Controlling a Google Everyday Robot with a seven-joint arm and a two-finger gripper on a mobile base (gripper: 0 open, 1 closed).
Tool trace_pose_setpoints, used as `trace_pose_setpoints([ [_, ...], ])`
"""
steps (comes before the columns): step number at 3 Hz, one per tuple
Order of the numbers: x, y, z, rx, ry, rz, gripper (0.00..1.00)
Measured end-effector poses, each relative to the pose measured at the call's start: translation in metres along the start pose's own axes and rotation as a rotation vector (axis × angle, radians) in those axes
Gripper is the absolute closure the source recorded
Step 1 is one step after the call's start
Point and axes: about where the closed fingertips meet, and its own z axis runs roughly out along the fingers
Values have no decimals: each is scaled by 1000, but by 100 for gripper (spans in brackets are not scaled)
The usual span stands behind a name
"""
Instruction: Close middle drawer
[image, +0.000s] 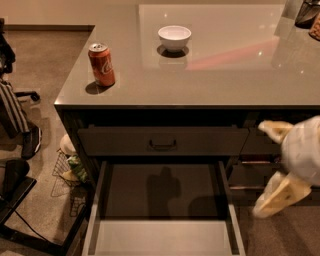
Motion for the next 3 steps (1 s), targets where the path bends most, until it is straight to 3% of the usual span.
trace_pose_setpoints([
  [1, 21, 44, 61, -24, -110, 34, 1],
  [2, 58, 86, 122, -36, -150, 44, 19],
  [3, 119, 134, 170, -49, -116, 82, 50],
])
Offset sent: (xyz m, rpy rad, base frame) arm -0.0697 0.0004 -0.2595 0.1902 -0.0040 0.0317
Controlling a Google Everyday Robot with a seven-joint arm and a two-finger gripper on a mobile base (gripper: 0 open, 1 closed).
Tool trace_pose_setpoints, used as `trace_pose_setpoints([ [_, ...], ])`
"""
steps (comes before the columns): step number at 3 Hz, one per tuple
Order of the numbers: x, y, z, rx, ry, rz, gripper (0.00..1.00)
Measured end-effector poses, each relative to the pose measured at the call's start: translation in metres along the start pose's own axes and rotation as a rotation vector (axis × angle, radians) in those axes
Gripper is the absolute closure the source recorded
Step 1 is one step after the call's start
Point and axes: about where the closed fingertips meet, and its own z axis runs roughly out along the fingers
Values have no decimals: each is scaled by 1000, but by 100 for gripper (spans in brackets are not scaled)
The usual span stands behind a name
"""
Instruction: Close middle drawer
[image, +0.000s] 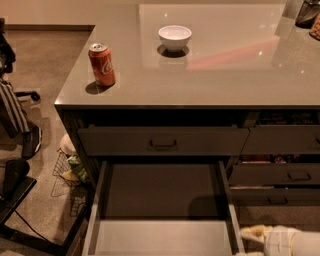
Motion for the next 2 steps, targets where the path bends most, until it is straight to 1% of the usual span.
trace_pose_setpoints([
  [1, 32, 26, 12, -23, 40, 32, 73],
  [2, 31, 26, 12, -23, 41, 29, 96],
])
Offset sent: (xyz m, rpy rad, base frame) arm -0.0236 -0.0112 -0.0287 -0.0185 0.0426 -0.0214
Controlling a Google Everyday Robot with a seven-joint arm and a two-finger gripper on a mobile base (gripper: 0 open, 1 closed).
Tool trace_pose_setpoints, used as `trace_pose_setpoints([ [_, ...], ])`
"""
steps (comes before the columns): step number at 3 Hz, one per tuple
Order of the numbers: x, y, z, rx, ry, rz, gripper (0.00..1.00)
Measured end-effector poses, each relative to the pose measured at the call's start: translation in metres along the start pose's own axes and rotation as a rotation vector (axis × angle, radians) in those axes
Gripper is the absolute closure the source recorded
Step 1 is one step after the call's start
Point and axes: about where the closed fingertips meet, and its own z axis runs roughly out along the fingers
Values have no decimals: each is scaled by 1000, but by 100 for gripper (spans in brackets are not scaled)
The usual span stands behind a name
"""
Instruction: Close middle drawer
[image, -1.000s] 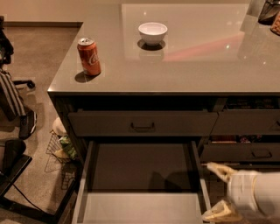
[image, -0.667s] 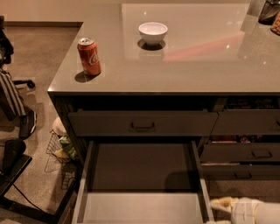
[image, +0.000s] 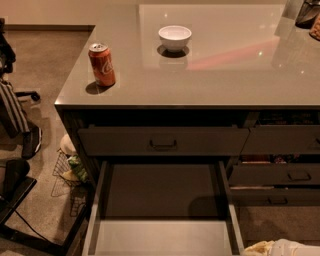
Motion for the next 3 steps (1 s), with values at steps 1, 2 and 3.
trace_pose_setpoints([
  [1, 9, 25, 31, -40, -43, 27, 100],
  [2, 21, 44, 64, -65, -155, 86, 100],
  [3, 47, 62, 100, -65, -261, 112, 100],
])
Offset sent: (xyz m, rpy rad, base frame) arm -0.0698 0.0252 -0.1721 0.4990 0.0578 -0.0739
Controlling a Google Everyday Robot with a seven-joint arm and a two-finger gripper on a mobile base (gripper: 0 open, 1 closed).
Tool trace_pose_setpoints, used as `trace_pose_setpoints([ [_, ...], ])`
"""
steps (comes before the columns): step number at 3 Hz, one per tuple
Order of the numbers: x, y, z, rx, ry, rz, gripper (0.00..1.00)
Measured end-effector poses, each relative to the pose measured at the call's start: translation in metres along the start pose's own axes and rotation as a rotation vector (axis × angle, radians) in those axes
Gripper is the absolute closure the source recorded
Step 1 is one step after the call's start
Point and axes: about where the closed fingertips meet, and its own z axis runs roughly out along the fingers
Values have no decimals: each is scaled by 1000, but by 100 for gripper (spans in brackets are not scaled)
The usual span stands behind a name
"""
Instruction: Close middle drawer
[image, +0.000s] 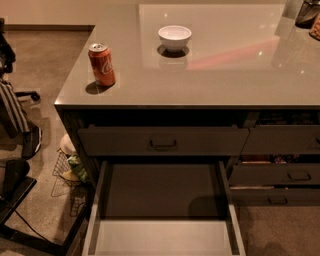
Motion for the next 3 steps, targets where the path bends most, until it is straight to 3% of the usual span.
trace_pose_setpoints([
  [1, 39, 0, 35, -6, -55, 6, 100],
  [2, 78, -13, 85, -4, -155, 57, 100],
  [3, 78, -32, 109, -9, -193, 53, 100],
])
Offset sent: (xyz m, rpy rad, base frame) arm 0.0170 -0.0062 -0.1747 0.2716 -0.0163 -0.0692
